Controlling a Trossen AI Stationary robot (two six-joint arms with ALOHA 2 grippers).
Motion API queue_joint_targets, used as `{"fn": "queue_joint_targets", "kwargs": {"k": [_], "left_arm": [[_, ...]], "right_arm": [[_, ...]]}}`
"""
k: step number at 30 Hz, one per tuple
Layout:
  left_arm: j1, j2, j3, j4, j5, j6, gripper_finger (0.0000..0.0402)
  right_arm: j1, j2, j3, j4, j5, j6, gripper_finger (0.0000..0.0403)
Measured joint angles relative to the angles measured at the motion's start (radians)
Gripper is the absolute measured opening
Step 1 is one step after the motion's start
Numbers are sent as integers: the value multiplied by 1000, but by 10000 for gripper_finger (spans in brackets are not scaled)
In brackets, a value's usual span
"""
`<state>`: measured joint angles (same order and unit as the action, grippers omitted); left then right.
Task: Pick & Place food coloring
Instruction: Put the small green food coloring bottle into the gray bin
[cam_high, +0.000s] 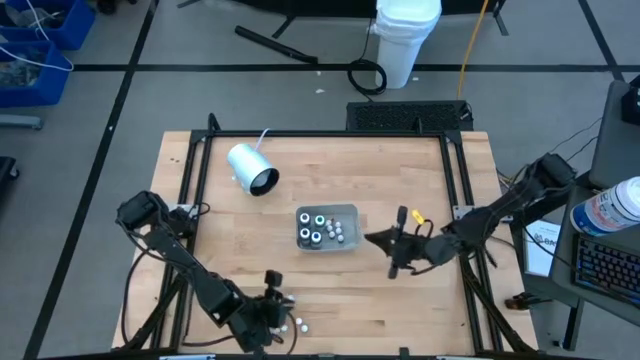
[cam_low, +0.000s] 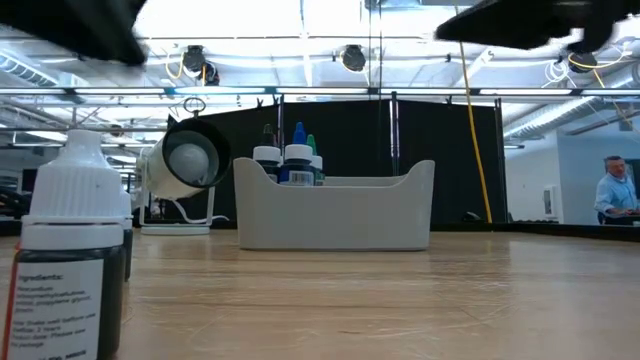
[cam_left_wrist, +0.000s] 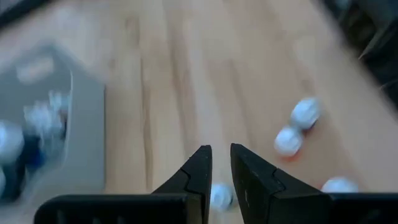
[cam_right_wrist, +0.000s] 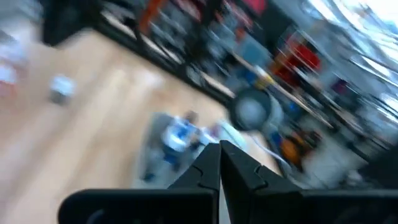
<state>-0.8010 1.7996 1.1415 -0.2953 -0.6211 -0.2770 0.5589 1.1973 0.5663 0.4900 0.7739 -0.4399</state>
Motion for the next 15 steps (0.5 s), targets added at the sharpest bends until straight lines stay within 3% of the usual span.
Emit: {"fn": "queue_joint_targets", "kwargs": {"k": [3, 7, 11, 15], "left_arm": [[-10, 0, 68, -4, -3, 90, 67], [-14, 0, 134, -11, -7, 123, 67], [-10, 0, 182, -46, -9, 75, 67], [7, 0, 234, -154, -9, -74, 67]], "right_arm": [[0, -86, -130, 164, -114, -15, 1], [-17, -249, -287, 271, -119, -19, 1], [-10, -438, -364, 226, -122, 10, 0], [-6, -620, -369, -22, -195, 143, 0]]}}
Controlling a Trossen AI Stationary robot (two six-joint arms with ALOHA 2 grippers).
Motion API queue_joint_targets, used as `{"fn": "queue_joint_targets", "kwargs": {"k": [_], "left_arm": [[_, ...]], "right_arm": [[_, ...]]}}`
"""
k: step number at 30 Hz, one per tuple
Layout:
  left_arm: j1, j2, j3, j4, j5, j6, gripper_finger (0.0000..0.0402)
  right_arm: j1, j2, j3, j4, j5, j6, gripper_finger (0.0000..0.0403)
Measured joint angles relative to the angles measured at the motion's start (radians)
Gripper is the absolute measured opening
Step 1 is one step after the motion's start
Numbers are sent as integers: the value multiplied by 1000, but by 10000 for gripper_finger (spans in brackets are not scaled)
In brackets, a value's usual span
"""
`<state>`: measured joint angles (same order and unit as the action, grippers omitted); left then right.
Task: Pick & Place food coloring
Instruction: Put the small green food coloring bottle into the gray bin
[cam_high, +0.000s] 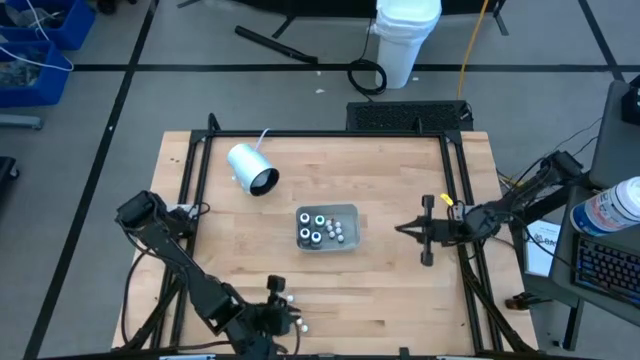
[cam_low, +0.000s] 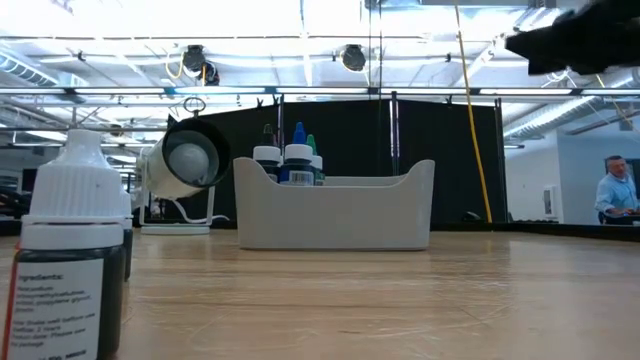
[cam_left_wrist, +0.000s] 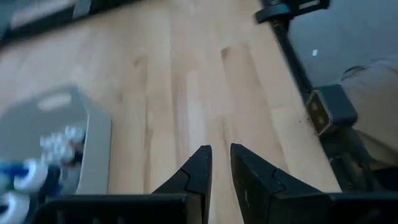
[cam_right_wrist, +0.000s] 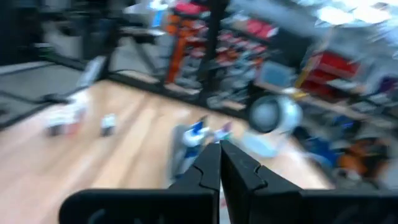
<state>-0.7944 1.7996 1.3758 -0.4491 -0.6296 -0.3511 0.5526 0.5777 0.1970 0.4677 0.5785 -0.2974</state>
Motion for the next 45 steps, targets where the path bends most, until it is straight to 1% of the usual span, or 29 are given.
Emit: {"fn": "queue_joint_targets", "kwargs": {"k": [1, 3, 5, 8, 12, 16, 18, 21, 25, 29, 31, 33, 35, 37, 40, 43, 45], "left_arm": [[6, 0, 14, -43, 10, -51, 67], [20, -2, 25, -90, 68, -130, 67], [33, -1, 25, -106, 132, -157, 67], [41, -1, 25, -100, 151, -135, 67], [36, -1, 25, -101, 166, -54, 67], [-8, -1, 25, -91, 143, 99, 67], [-34, -1, 25, -69, 102, 131, 67], [-54, -1, 25, -53, 49, 129, 67], [-55, -1, 25, -51, 42, 129, 67], [-44, -1, 25, -53, 43, 130, 67], [-35, -1, 25, -60, 28, 129, 67], [-26, -1, 25, -80, -8, 96, 67], [-7, -1, 25, -111, -20, 5, 67], [22, -1, 25, -148, 32, -92, 67], [77, -1, 25, -209, 191, -184, 67], [129, 7, 24, -240, 343, -200, 67], [149, 11, 24, -273, 401, -186, 67]], "right_arm": [[-2, -35, 2, -67, -36, 35, 0], [-3, -94, 4, -163, -85, 99, 0], [-3, -134, 4, -235, -128, 145, 0], [-3, -161, 4, -286, -195, 172, 0], [-3, -169, -17, -222, -246, 180, 0], [-8, -170, -55, -182, -270, 213, 0], [-21, -173, -61, -185, -269, 218, 0], [-49, -203, -61, -181, -277, 198, 0], [-107, -290, -61, -263, -356, 182, 0], [-158, -403, -66, -322, -375, 220, 0], [-172, -451, -85, -338, -407, 220, 0], [-186, -489, -112, -354, -439, 217, 0], [-201, -523, -122, -353, -454, 221, 0], [-211, -548, -124, -351, -453, 220, 0], [-214, -557, -127, -359, -452, 195, 0], [-214, -555, -128, -362, -451, 202, 0], [-214, -555, -128, -362, -451, 206, 0]]}}
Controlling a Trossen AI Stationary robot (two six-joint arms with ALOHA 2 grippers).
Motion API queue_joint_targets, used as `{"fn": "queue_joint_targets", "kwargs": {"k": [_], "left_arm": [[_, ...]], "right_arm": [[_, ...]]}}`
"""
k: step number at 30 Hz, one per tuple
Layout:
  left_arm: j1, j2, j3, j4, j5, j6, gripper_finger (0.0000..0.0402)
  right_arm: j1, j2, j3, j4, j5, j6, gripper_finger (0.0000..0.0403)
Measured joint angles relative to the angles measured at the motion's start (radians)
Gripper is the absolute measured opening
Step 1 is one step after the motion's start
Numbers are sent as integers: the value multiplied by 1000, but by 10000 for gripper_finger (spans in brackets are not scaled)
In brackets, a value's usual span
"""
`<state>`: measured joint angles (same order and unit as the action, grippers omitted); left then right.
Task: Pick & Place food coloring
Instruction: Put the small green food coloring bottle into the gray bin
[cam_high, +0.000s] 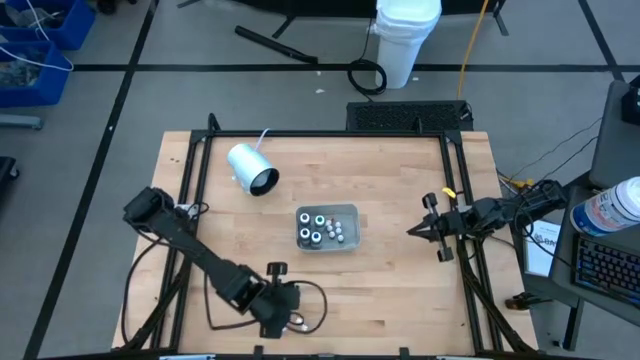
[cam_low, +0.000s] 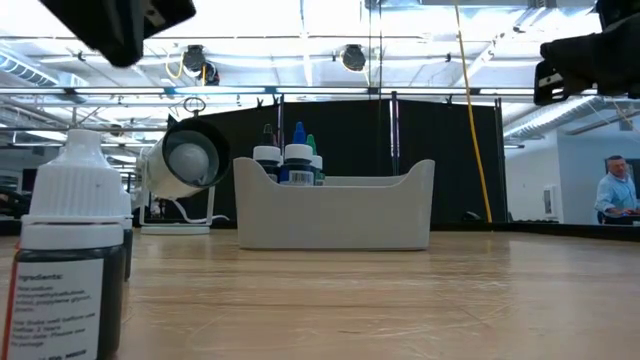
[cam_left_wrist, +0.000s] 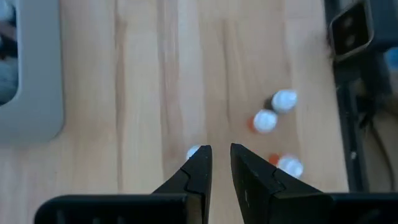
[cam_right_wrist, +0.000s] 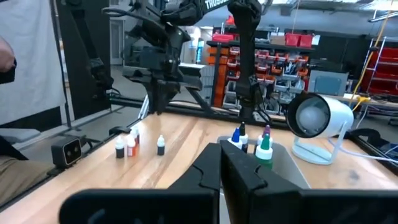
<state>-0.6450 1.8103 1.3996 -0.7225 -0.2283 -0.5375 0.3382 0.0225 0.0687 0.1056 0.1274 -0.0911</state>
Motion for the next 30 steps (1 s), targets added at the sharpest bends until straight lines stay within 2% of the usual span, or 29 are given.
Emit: {"fn": "queue_joint_targets", "kwargs": {"k": [5, 8, 13, 16, 19, 26, 30], "left_arm": [[44, 0, 0, -68, 15, -25, 67], [65, 8, 0, -54, 29, -31, 68], [83, 47, 1, -4, 75, -9, 68], [86, 83, 1, -31, 140, 19, 75], [84, 95, -1, -33, 194, 37, 102], [86, 95, 1, -30, 179, 7, 206], [84, 95, 1, -30, 187, 16, 246]], "right_arm": [[0, 1, -1, -5, 3, 37, 0], [0, 3, -1, -6, 4, 62, 0], [0, 15, -2, -6, 6, 77, 0], [0, 23, -2, -6, 10, 87, 0], [0, 31, -3, -5, 10, 111, 0], [0, 39, -3, -6, 10, 129, 0], [0, 39, -3, -6, 10, 129, 0]]}}
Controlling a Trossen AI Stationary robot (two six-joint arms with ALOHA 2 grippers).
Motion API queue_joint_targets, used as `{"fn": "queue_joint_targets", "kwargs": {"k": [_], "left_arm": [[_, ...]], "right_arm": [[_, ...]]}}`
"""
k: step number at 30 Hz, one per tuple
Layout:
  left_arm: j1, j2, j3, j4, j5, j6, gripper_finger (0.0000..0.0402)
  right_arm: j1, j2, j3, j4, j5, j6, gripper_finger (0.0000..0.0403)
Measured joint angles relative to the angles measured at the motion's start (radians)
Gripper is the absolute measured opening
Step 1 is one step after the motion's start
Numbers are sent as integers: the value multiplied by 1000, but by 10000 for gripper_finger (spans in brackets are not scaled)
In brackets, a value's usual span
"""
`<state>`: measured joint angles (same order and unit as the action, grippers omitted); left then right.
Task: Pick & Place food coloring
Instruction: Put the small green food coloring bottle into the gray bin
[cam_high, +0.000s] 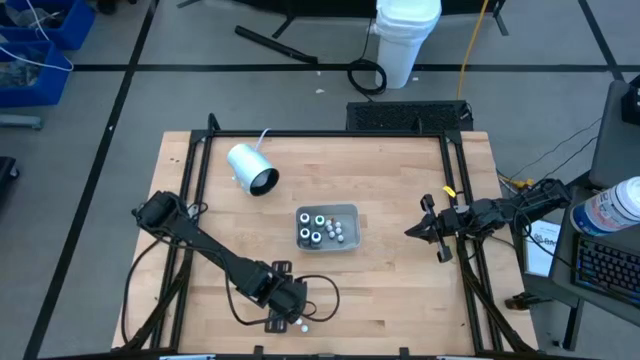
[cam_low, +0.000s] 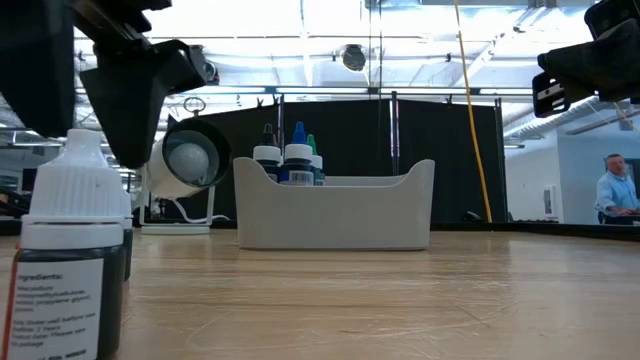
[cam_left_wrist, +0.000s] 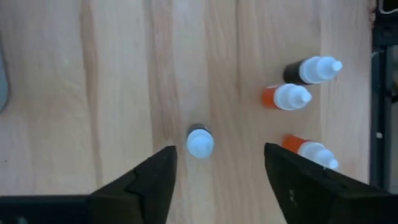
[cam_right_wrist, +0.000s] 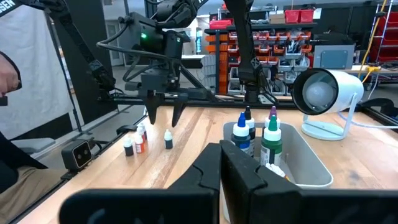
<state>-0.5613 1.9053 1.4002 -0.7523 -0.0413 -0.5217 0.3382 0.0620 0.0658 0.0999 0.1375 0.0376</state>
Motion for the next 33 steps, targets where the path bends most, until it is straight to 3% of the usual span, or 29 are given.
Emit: {"fn": "queue_joint_targets", "kwargs": {"k": [5, 16, 33], "left_arm": [[2, 7, 0, 1, -4, 42, 261], [6, 24, 0, 47, -4, 87, 239], [10, 69, -1, 39, -2, 107, 241]], "right_arm": [[0, 0, 0, 0, 0, 0, 0], [0, 0, 0, 0, 0, 0, 0], [0, 7, -1, 1, 50, 3, 0]]}}
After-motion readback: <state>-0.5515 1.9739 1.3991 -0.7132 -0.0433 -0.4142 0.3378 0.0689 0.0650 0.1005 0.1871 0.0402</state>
